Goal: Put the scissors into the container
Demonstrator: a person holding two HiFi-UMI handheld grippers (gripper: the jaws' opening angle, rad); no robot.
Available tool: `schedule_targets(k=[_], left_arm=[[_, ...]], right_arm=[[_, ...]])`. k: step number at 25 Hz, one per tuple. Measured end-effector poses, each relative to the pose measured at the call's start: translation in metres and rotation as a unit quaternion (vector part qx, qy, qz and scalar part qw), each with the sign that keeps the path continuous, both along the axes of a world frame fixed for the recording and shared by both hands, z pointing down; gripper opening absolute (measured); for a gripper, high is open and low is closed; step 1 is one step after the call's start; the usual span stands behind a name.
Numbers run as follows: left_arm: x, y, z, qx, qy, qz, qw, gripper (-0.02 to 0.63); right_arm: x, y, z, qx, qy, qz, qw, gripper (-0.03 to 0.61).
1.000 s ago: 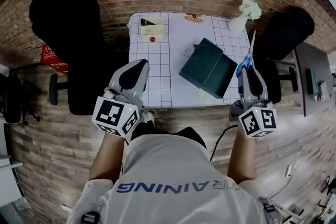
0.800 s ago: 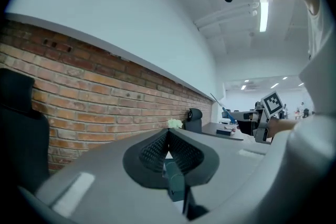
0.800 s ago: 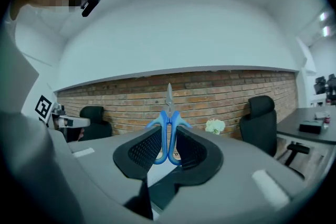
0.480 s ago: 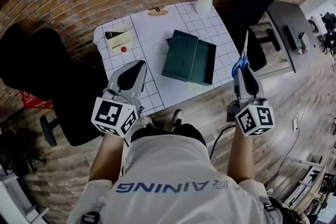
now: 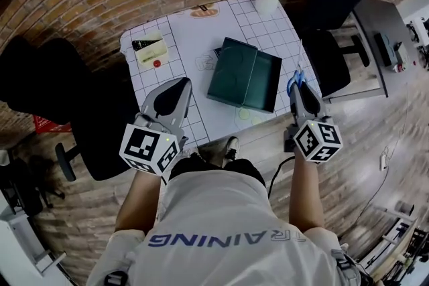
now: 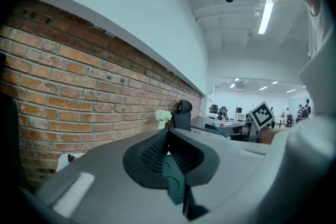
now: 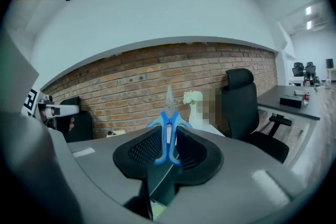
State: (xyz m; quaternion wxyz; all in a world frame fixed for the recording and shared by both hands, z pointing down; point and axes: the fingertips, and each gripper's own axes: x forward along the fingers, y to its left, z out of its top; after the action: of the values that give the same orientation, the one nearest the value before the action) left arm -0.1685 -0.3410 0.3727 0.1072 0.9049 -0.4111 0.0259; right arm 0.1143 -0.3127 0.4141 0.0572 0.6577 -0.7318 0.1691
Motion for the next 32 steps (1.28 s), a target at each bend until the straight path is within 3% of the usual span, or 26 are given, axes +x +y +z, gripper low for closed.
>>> schedule_targets(k=[8,18,26,32], left_arm=[[0.02,-0.02,0.018,-0.021,-0.024,-0.011,0.9994,0.0],[0.02,-0.032,0.041,-0.039,-0.058,-0.021,0.9973,0.0],[0.011,-0.035,0.052,-0.055,-0.05,-0.024,0.997,0.0],[0.004,-0.034,0.047,-0.042,-0.033,-0.029,0.9982,0.0]], right_arm=[[0.001,-0.044,0.115,-0.129,0.029,-0.021,0.991,0.105],[0.007,-0.054,0.223,-0.289,0.065,-0.01,0.955,0.104],[0.003,-0.051,0.251,-0.357,0.082,-0.008,0.93,0.104],[-0.001,-0.052,0.263,-0.385,0.103,-0.017,0.917,0.104]])
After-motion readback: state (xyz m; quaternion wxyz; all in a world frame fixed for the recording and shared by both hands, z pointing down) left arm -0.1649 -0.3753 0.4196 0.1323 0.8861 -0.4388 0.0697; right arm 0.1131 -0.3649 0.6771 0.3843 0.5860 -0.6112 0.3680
